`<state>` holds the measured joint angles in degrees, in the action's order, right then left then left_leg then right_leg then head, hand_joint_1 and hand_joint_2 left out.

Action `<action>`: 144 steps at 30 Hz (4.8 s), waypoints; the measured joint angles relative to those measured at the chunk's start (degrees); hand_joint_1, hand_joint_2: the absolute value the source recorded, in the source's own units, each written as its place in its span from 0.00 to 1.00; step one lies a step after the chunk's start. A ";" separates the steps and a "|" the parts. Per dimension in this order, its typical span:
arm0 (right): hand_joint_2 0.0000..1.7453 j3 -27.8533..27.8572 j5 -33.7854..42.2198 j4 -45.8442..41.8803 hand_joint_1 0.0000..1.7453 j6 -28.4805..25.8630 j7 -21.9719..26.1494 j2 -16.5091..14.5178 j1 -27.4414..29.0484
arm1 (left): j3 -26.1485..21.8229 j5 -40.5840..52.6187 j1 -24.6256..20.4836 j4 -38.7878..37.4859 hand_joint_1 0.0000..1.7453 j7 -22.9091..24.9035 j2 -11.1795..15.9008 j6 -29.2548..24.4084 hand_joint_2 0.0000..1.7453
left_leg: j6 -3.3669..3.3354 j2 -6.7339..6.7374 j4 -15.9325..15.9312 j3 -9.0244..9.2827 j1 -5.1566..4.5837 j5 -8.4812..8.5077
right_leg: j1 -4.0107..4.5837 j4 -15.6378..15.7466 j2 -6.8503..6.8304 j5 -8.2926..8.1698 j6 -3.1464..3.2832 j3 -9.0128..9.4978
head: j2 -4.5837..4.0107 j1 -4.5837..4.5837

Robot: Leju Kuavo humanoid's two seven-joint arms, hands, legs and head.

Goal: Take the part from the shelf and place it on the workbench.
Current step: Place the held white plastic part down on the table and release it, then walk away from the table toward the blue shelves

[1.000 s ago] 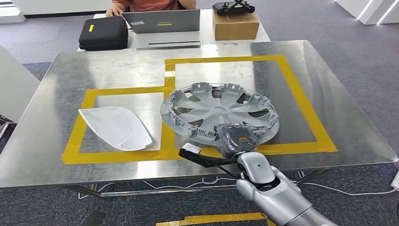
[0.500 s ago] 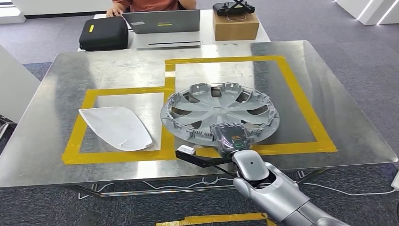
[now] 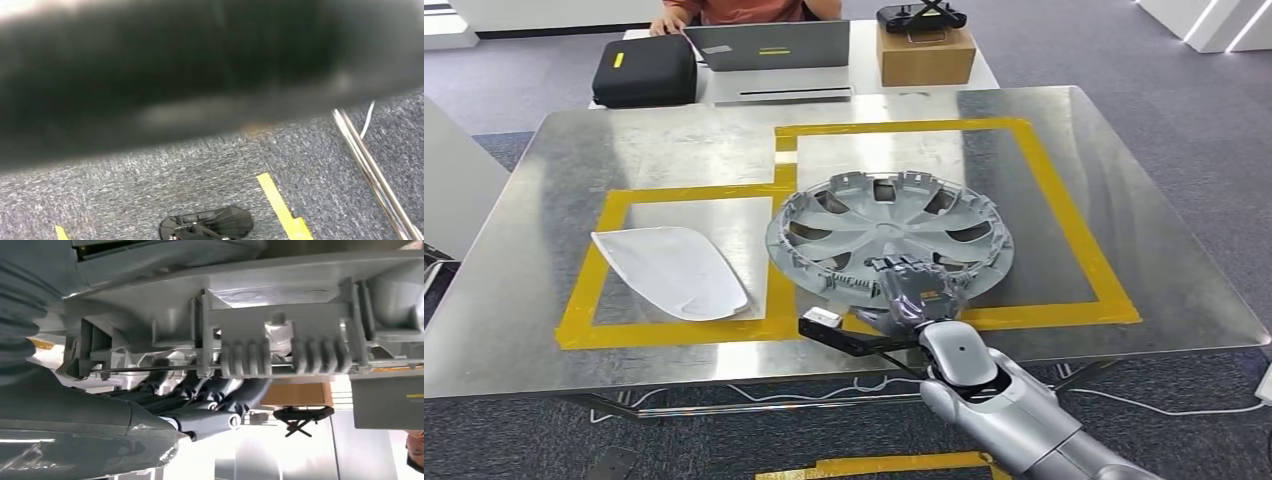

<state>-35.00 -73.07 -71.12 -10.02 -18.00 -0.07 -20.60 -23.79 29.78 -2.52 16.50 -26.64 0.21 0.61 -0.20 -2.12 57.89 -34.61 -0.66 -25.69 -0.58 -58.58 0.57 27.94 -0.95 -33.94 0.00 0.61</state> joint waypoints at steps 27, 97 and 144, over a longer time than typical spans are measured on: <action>0.00 1.20 -3.19 -6.24 0.00 -9.29 1.26 0.00 2.99 | -3.54 1.58 0.26 0.00 0.00 -1.20 -0.24 0.78 0.00 | -0.03 0.00 0.00 0.00 0.00 -0.03 | 0.00 0.02 0.01 0.01 0.00 0.00 | 0.00 0.00; 0.00 5.87 -6.03 -16.68 0.00 -23.76 11.40 -0.19 10.50 | -6.83 6.81 0.72 0.00 0.00 -4.04 -1.41 1.86 0.00 | 1.08 0.64 2.42 -2.73 0.49 -0.37 | -0.47 1.28 -0.04 0.65 0.88 2.78 | 0.00 -0.04; 0.00 16.61 -8.15 -16.55 0.00 -18.93 2.46 1.31 20.68 | -9.31 8.41 0.28 0.40 0.00 -2.76 -1.66 1.55 0.00 | -1.73 1.93 -3.45 6.04 0.58 -2.13 | -0.07 -4.23 -0.92 1.90 -1.98 -3.97 | 0.00 -0.05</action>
<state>-18.39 -81.23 -87.67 -28.96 -15.54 1.24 0.08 -33.09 38.19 -2.25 16.90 -29.40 -1.45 2.16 -1.93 -0.20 54.43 -28.57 -0.09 -27.82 -0.66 -62.80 -0.35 29.84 -2.92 -37.91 0.00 0.56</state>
